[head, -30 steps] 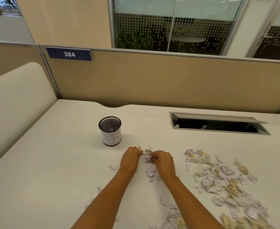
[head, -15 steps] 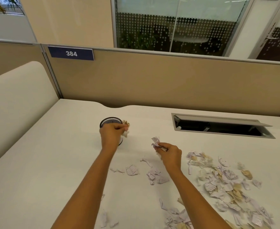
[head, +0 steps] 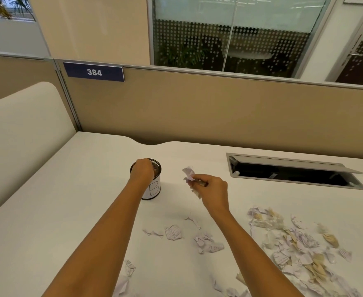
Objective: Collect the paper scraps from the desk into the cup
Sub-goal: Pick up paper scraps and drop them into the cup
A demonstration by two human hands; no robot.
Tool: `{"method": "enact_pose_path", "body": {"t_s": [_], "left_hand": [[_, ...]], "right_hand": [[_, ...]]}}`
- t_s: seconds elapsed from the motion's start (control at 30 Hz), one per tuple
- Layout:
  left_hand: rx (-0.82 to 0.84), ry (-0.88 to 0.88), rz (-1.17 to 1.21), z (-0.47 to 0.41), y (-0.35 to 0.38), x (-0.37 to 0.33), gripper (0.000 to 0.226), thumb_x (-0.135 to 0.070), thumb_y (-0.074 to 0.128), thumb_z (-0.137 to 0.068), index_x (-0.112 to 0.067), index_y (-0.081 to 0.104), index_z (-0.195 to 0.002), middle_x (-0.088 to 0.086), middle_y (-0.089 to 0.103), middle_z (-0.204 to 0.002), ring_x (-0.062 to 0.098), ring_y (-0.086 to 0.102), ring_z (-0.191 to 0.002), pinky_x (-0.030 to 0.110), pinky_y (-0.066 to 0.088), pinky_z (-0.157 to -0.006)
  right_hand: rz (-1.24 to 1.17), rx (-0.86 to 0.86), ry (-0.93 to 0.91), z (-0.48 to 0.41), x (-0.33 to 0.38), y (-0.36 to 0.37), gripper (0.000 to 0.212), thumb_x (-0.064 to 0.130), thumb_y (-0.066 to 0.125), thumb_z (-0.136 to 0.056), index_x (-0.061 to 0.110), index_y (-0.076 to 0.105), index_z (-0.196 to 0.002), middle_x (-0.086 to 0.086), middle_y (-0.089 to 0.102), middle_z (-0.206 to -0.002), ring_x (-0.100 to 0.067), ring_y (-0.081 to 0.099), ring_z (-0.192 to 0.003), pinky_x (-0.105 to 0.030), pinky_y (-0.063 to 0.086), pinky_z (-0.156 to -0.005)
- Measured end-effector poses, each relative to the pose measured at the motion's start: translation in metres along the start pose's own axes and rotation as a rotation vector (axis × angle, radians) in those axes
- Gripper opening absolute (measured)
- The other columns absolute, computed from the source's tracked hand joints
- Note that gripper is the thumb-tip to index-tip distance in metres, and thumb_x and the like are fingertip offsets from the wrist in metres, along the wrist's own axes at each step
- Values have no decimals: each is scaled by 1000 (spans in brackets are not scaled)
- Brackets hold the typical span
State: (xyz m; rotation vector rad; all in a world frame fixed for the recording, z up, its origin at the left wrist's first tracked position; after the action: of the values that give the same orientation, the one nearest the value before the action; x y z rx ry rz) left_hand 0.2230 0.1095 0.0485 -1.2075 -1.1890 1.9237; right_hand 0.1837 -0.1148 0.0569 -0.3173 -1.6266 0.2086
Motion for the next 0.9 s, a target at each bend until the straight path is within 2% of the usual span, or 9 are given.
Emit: {"method": "enact_pose_path", "body": {"t_s": [0.07,0.13,0.2,0.3,0.43,0.53,0.6,0.8,0.9], "left_hand": [[-18,18,-50,0,1,0,30,-9,54,-91,-3,60,-119,16,60,-121,32,60,-108,34,50,-90],[-81,45,-54,4,-6,0,28,-13,55,-90,-6,63,-117,15,62,-117,32,61,-103,34,50,-84],[-163,79,4,10,-16,2,28,-18,56,-90,-10,66,-115,14,64,-115,32,62,-100,35,51,-79],[-269,138,187,20,-30,14,35,-27,65,-84,-17,65,-118,10,65,-119,29,60,-104,35,49,-80],[-144,241,236,16,-18,22,85,-34,79,-71,-16,35,-142,7,41,-145,26,38,-132,38,37,-105],[-69,260,254,10,-6,27,108,-36,84,-62,-15,21,-147,7,33,-149,26,31,-137,40,32,-109],[-48,247,338,6,0,32,113,-32,86,-61,-15,17,-148,7,32,-150,26,31,-137,41,32,-109],[-68,245,488,-2,6,40,111,-21,87,-61,-16,18,-148,7,30,-148,26,40,-132,40,39,-105],[-81,252,497,-4,7,42,108,-23,87,-60,-17,23,-146,5,33,-147,25,42,-130,39,41,-103]], "right_hand": [[41,22,-21,-6,9,8,25,16,73,-80,8,73,-104,-10,74,-100,-19,68,-81,-15,52,-68],[79,43,-64,-14,20,17,22,15,71,-82,9,74,-103,-10,74,-101,-15,66,-76,-9,48,-61],[98,62,-119,-21,35,27,20,12,71,-82,9,75,-101,-9,74,-99,-8,63,-66,-2,46,-55],[154,100,-208,-36,61,48,17,13,73,-80,9,76,-97,-11,75,-95,-15,66,-64,-4,48,-59],[425,243,-336,-51,86,93,23,18,71,-82,10,74,-102,-12,74,-100,-23,68,-85,-19,49,-76],[712,413,-368,-55,85,135,23,17,65,-85,11,73,-106,-13,72,-101,-26,63,-83,-24,46,-73],[852,506,-352,-55,81,158,23,15,60,-88,9,71,-108,-14,69,-102,-23,56,-75,-25,45,-72],[1037,650,-381,-41,66,193,23,7,52,-90,4,65,-108,-16,66,-106,-24,58,-79,-29,48,-76],[1025,709,-353,-39,64,191,25,8,50,-92,5,65,-111,-15,65,-109,-28,64,-92,-30,48,-78]]}}
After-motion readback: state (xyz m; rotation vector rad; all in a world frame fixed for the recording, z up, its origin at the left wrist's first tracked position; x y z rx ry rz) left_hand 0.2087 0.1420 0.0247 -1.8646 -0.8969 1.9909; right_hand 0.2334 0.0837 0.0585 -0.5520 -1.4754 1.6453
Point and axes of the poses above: each hand's wrist, its own z-axis away from the middle knuckle, its own y-axis out of the palm, x = y × z, the point moved 9 cm from there along -z, towards the middle knuckle
